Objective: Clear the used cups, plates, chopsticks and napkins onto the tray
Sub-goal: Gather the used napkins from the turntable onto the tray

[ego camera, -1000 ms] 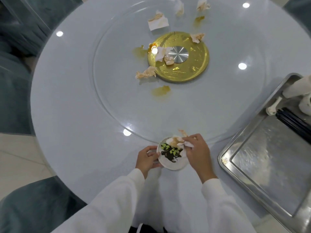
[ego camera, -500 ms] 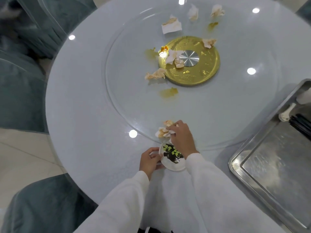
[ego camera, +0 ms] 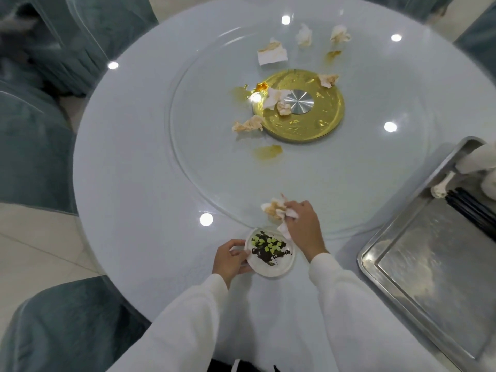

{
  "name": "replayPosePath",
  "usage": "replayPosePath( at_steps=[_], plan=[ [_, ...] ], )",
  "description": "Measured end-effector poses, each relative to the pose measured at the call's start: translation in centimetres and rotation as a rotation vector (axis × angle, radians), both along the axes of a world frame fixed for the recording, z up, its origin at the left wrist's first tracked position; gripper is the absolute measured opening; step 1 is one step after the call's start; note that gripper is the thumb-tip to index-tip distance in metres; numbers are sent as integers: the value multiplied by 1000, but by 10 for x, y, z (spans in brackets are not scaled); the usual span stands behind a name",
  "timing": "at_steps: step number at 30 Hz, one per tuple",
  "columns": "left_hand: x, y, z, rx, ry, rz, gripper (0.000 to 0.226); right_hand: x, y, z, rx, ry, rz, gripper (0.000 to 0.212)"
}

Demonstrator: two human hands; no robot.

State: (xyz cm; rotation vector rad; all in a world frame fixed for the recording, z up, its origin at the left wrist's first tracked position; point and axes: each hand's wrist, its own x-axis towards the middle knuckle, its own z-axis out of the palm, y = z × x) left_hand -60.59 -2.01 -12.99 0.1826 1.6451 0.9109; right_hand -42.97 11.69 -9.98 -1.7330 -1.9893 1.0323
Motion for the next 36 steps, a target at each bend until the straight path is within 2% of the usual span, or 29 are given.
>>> replayPosePath(
  at_steps=[7, 11, 15, 17, 19, 21, 24, 28, 32, 36],
  plan=[
    [-9, -15, 7, -18, 94, -65, 16, 15, -6, -14, -24, -27, -40, 25],
    [-15, -9, 14, -77, 146, -187, 21, 18, -2, -14, -46, -30, -47, 24],
    [-22, -1, 20, -113, 239, -304, 15, 25, 3, -15, -53, -22, -47, 25],
    [-28, 1, 23, -150, 362, -405, 14, 29, 4, -17, -59, -22, -56, 25],
    [-34, 5, 27, -186, 608, -550, 14, 33, 3, -20, -59, -20, -71, 23],
    [-39, 14, 32, -155, 813, -601, 12, 40, 4, -21, -52, 3, -109, 22],
    [-46, 34, 41, -26, 972, -560, 9, 48, 9, -22, -77, 45, -170, 20],
    [-55, 65, 43, 125, 999, -604, 15, 52, 17, -19, -70, 131, -269, 15],
    [-64, 90, 33, 159, 1040, -744, 28, 51, 27, -16, 8, 188, -338, 14],
    [-76, 109, 21, 155, 1156, -797, 40, 39, 54, -14, 98, 136, -295, 19]
  ],
)
